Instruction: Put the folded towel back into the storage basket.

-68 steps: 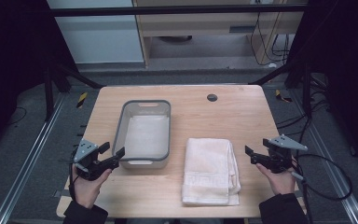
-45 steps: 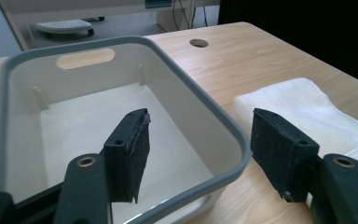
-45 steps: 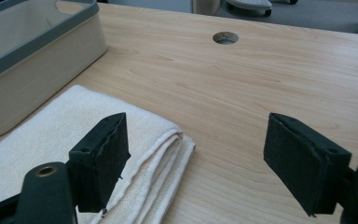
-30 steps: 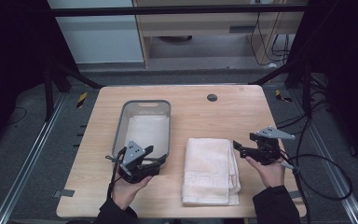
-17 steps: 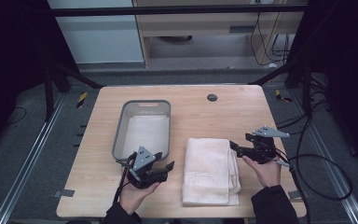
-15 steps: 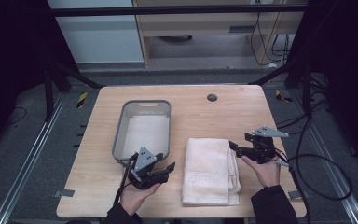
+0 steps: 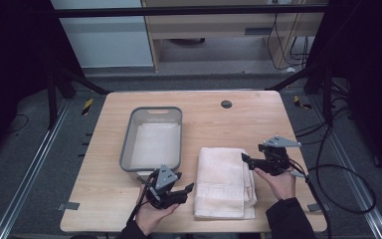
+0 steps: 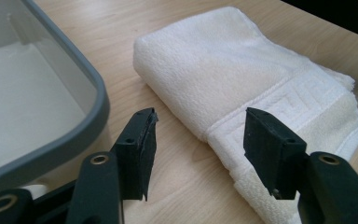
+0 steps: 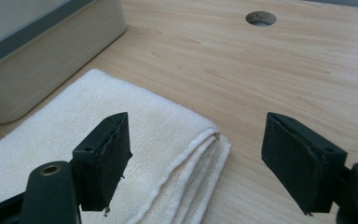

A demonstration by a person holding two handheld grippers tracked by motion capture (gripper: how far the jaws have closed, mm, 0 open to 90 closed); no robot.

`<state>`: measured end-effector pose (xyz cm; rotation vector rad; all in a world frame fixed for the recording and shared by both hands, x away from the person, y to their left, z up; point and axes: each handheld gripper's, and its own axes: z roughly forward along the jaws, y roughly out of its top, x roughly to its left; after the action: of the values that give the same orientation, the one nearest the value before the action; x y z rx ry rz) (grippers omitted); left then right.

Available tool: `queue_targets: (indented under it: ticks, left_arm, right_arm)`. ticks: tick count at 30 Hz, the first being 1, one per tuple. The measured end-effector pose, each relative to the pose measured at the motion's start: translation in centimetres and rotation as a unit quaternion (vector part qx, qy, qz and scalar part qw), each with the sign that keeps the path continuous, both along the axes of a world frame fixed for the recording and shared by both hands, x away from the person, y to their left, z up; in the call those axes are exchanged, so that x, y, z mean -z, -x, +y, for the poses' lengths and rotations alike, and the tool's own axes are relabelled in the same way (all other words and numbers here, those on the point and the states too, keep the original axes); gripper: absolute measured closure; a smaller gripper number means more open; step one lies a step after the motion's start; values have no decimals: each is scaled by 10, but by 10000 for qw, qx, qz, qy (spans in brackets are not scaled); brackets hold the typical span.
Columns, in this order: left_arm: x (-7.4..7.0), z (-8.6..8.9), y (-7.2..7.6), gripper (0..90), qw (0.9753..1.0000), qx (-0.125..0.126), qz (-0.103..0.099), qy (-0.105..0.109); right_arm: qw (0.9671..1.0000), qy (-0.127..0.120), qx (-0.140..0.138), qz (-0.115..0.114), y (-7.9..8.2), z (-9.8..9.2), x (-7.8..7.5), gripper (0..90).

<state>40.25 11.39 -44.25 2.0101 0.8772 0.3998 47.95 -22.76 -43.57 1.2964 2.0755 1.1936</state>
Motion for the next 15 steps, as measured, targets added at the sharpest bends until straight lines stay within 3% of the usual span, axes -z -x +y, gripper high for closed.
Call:
queue_targets:
  ticks: [9,15]
  left_arm:
    - [11,-8,0,430,9999,63,122,-92]
    - [18,-19,0,408,9996,146,140,-182]
  right_arm:
    - [9997,172,-44,186,-3,6,8,240]
    - [9992,160,-116,351,-6,10,14,240]
